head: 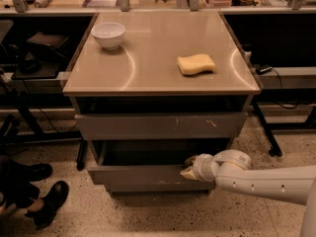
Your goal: Open middle drawer
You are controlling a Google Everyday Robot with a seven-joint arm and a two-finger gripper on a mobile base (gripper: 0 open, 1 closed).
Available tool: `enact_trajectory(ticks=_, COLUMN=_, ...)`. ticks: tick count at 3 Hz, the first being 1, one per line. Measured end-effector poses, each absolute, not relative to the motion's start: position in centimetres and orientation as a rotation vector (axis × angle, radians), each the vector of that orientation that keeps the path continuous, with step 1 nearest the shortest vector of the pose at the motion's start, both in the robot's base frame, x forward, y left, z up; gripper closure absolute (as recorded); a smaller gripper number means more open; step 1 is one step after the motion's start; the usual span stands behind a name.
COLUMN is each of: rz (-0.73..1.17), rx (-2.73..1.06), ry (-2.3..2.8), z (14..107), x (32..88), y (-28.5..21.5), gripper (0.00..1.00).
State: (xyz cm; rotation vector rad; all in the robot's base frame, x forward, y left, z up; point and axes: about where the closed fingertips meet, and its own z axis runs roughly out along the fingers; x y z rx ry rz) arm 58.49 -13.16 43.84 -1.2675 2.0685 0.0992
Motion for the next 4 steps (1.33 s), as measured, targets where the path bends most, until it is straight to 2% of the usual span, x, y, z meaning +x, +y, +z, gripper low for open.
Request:
enact_trajectory(ticks=2, rz=0.063, rx=-1.371, ry=2.014, z=43.1, x=55.2, y=-13.9, gripper=1.00)
enact_trajectory(ticks=4, rz=0.070, rx=-1.385, ry=1.989, z=43.1, x=54.5, y=-13.7, gripper=1.00)
